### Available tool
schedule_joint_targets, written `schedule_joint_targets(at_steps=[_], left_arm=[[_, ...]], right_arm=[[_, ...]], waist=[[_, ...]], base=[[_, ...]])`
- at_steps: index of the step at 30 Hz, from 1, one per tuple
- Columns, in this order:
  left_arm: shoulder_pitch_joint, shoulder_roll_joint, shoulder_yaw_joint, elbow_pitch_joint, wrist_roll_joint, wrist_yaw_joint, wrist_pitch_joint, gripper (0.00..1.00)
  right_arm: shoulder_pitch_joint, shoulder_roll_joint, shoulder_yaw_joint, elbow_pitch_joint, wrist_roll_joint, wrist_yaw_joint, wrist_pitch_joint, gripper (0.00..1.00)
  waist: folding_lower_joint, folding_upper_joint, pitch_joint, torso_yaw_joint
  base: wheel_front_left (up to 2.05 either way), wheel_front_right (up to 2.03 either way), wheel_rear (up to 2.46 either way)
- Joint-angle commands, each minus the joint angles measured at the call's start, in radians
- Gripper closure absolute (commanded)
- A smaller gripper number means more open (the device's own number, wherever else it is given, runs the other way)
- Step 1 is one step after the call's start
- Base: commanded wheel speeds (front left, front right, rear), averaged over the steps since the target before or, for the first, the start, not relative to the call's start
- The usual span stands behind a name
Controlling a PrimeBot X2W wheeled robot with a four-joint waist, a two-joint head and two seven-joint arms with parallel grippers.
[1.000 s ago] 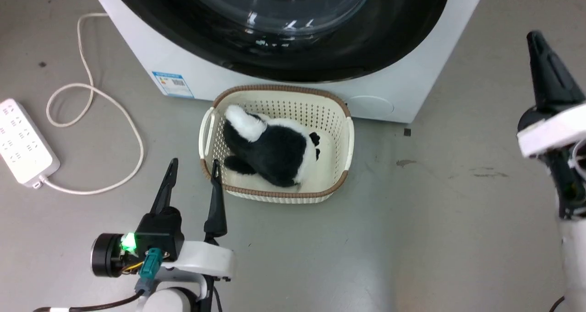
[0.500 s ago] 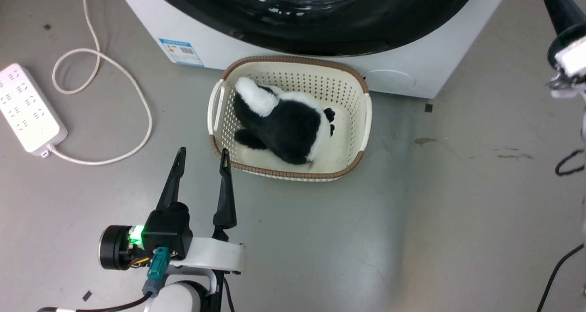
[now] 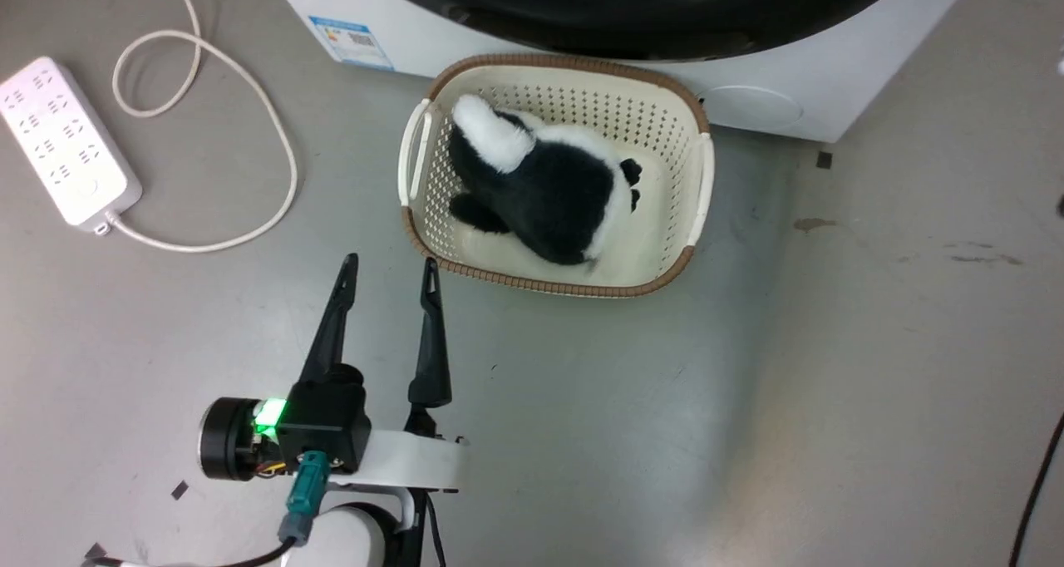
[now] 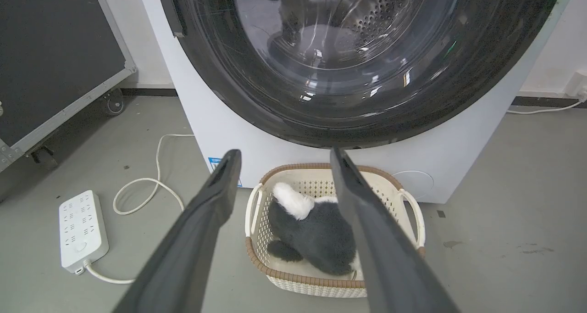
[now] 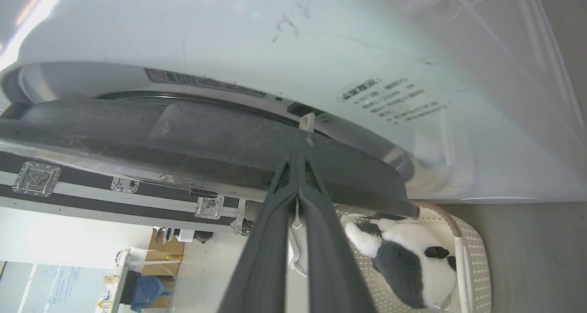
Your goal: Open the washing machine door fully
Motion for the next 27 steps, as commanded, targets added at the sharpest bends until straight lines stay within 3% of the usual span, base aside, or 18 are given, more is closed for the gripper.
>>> schedule_joint_targets(at_steps=[1,17,21,27], left_arm=[[-0.016,0.001,-0.011,-0.005,-0.004,0.013,-0.014,0.00],[-0.059,0.002,-0.054,-0.011,-0.012,0.047,-0.049,0.00],[-0.066,0.002,-0.060,-0.013,-0.015,0.057,-0.057,0.00],[-0.056,0.002,-0.048,-0.009,-0.015,0.055,-0.057,0.00]], right_arm=[[-0.072,-0.027,-0.016,0.056,0.034,0.000,0.026,1.00],[-0.405,-0.088,-0.060,0.401,0.191,-0.001,0.275,1.00],[-0.423,-0.094,-0.059,0.448,0.219,-0.001,0.333,1.00],[-0.320,-0.072,-0.043,0.424,0.210,-0.001,0.374,1.00]], waist=[[-0.0001,0.0000,0.015,0.011],[-0.0001,0.0000,0.096,0.056],[-0.0001,0.0000,0.098,0.065],[-0.0001,0.0000,0.048,0.055]], base=[[0.00,0.00,0.00],[0.00,0.00,0.00],[0.00,0.00,0.00],[0.00,0.00,0.00]])
